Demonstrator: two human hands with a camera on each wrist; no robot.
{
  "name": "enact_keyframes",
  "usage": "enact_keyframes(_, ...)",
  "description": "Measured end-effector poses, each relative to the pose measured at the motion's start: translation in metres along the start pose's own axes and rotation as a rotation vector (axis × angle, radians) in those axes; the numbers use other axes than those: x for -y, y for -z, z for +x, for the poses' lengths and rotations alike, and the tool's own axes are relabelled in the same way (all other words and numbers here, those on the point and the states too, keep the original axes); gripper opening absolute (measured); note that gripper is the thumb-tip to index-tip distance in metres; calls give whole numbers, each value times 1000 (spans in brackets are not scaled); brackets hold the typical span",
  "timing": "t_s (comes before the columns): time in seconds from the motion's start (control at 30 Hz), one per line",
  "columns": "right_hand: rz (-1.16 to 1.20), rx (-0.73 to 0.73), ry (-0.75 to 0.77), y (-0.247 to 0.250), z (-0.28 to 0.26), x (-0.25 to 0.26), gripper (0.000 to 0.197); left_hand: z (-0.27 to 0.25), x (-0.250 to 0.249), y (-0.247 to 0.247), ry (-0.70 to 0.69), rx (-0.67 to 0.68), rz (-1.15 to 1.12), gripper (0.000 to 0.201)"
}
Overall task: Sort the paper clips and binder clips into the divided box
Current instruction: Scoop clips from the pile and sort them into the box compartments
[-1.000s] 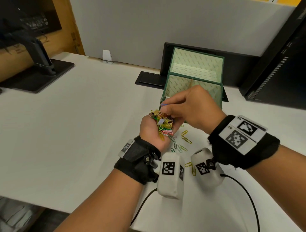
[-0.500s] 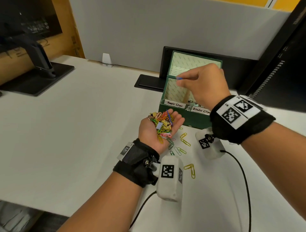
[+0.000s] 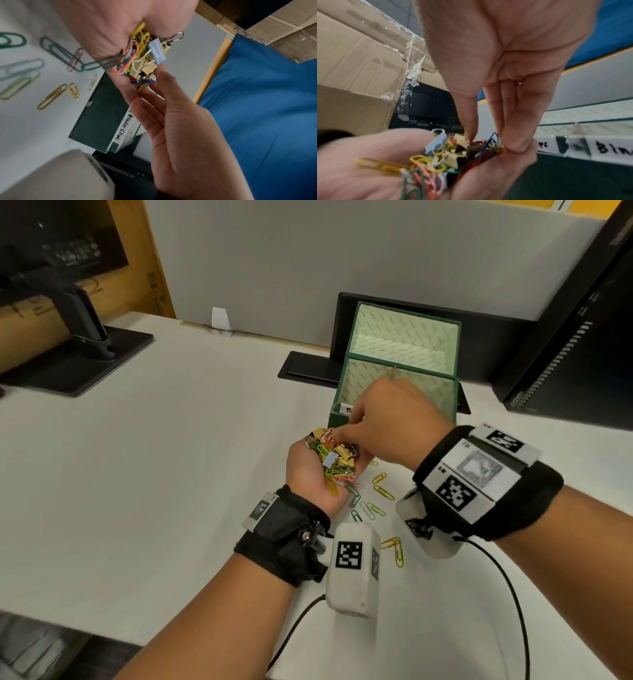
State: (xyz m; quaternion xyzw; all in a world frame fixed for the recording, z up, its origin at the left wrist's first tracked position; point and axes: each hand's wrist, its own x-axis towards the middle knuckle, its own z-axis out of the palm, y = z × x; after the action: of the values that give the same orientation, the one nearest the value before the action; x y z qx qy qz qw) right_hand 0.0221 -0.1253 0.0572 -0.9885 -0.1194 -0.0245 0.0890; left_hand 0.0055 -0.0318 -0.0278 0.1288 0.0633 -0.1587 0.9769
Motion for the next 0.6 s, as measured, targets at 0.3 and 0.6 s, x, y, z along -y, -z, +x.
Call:
enact_keyframes(0.3, 427, 139, -163, 3, 2, -9, 6, -1, 2, -1, 65, 33, 72, 43)
enact_keyframes(0.6, 805, 82, -233, 18, 3, -21, 5, -2, -2, -4, 105, -39, -10, 48)
